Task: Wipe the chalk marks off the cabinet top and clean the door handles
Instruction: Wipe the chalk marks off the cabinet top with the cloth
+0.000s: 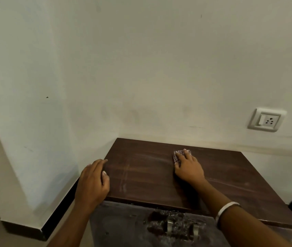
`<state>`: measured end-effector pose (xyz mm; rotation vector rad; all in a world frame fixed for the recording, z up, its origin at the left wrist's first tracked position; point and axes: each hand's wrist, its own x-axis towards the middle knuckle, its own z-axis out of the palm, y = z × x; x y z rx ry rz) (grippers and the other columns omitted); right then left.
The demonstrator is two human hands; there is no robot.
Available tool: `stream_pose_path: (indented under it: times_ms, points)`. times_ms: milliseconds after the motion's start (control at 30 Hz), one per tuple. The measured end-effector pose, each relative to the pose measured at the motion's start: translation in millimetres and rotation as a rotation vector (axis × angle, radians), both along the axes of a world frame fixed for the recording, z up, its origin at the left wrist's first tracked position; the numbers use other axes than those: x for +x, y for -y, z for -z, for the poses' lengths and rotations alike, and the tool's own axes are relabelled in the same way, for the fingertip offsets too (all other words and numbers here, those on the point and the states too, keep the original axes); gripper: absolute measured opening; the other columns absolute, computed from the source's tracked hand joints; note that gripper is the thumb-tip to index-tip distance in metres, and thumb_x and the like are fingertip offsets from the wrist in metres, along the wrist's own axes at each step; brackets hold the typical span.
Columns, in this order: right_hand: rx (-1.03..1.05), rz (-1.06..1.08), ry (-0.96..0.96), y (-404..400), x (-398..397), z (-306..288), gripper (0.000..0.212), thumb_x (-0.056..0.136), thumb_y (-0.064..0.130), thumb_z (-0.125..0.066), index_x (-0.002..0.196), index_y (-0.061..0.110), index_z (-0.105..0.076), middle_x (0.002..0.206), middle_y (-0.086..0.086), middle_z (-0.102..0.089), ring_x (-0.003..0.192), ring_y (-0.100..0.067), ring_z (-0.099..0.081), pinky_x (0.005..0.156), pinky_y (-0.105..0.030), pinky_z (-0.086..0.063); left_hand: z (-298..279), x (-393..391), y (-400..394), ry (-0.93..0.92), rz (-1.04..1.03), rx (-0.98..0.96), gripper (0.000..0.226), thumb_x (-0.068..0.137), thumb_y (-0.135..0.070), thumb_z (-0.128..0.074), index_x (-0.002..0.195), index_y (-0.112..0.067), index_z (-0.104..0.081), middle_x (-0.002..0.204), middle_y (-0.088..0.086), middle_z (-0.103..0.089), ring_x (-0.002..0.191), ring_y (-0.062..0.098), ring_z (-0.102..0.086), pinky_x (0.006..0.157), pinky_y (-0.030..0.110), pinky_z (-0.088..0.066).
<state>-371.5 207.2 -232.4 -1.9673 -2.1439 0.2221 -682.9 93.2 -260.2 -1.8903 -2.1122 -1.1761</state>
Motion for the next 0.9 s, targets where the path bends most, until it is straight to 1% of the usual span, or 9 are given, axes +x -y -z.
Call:
stream_pose_path:
  times_ms: [167,300,367,467,567,667,767,833,900]
  points:
    - [0.024,-0.201,-0.030,9.3,-84.7,0.4,0.057,0.099,0.043,-0.035,0.153,0.030,-0.023,0.164,-0.002,-0.010,0.149,-0.028,-0.015,0.121,-0.044,-0.017,-1.0,0.5,-0.6,-0.017,-0.010,-0.009,0.053,0.087,-0.034,-0.030,0.124,-0.008,-0.058,0.121,0.010,-0.064,0.108,0.029,-0.060,0.100,0.049,-0.046]
    - [0.023,-0.391,-0.075,31.7,-145.4,-1.7,0.057,0.098,0.042,-0.040,0.152,0.029,-0.025,0.163,-0.002,-0.011,0.148,-0.027,-0.015,0.121,-0.045,-0.016,-0.2,0.2,-1.2,-0.004,-0.030,-0.020,0.052,0.088,-0.035,-0.031,0.125,-0.008,-0.056,0.122,0.010,-0.062,0.109,0.028,-0.060,0.100,0.046,-0.046]
    - [0.025,-0.491,-0.078,48.7,-167.2,-2.2,0.058,0.097,0.042,-0.043,0.152,0.029,-0.026,0.163,-0.002,-0.012,0.148,-0.027,-0.015,0.120,-0.045,-0.016,1.0,-5.2,-0.5,0.028,-0.062,-0.038,0.048,0.089,-0.032,-0.036,0.126,-0.008,-0.055,0.123,0.012,-0.062,0.110,0.030,-0.059,0.099,0.046,-0.047]
    - [0.051,-0.562,-0.070,73.2,-181.7,2.0,0.060,0.097,0.047,-0.044,0.151,0.029,-0.027,0.163,-0.003,-0.013,0.148,-0.029,-0.014,0.120,-0.046,-0.016,3.0,-15.7,2.6,0.034,-0.111,-0.113,0.054,0.087,-0.034,-0.037,0.130,-0.006,-0.053,0.127,0.017,-0.060,0.114,0.035,-0.058,0.099,0.051,-0.046]
    - [0.075,-0.559,-0.088,89.1,-177.3,6.2,0.057,0.098,0.047,-0.042,0.150,0.030,-0.028,0.163,-0.002,-0.014,0.148,-0.028,-0.015,0.120,-0.045,-0.016,5.7,-15.2,7.3,-0.005,-0.145,-0.145,0.055,0.086,-0.033,-0.038,0.130,-0.003,-0.054,0.127,0.021,-0.060,0.114,0.038,-0.058,0.099,0.053,-0.046]
    - [0.080,-0.558,-0.105,96.6,-159.1,5.8,0.054,0.099,0.044,-0.041,0.150,0.030,-0.029,0.163,0.000,-0.014,0.148,-0.026,-0.015,0.120,-0.044,-0.016,6.9,1.2,11.1,0.005,-0.136,-0.120,0.050,0.086,-0.027,-0.043,0.124,0.003,-0.057,0.119,0.025,-0.063,0.107,0.043,-0.061,0.094,0.055,-0.048]
    - [0.076,-0.505,-0.102,99.2,-127.1,5.0,0.053,0.099,0.044,-0.041,0.150,0.032,-0.029,0.163,0.001,-0.015,0.148,-0.024,-0.016,0.120,-0.044,-0.018,4.4,23.5,16.2,-0.058,-0.101,-0.090,0.045,0.088,-0.026,-0.041,0.119,0.002,-0.061,0.113,0.022,-0.066,0.101,0.039,-0.065,0.090,0.051,-0.050]
    - [0.093,-0.439,-0.091,95.8,-98.5,7.4,0.053,0.098,0.047,-0.039,0.149,0.033,-0.030,0.162,0.002,-0.016,0.147,-0.024,-0.018,0.120,-0.043,-0.020,0.2,38.5,20.0,-0.108,-0.064,-0.070,0.053,0.089,-0.032,-0.031,0.120,-0.001,-0.061,0.117,0.020,-0.065,0.106,0.035,-0.063,0.094,0.049,-0.049]
    - [0.101,-0.372,-0.068,91.2,-62.4,8.4,0.054,0.098,0.049,-0.037,0.150,0.033,-0.030,0.162,0.001,-0.016,0.147,-0.025,-0.020,0.119,-0.042,-0.023,-1.9,53.7,21.8,-0.147,-0.039,-0.066,0.058,0.089,-0.034,-0.026,0.122,-0.002,-0.060,0.120,0.018,-0.064,0.112,0.033,-0.061,0.101,0.047,-0.043]
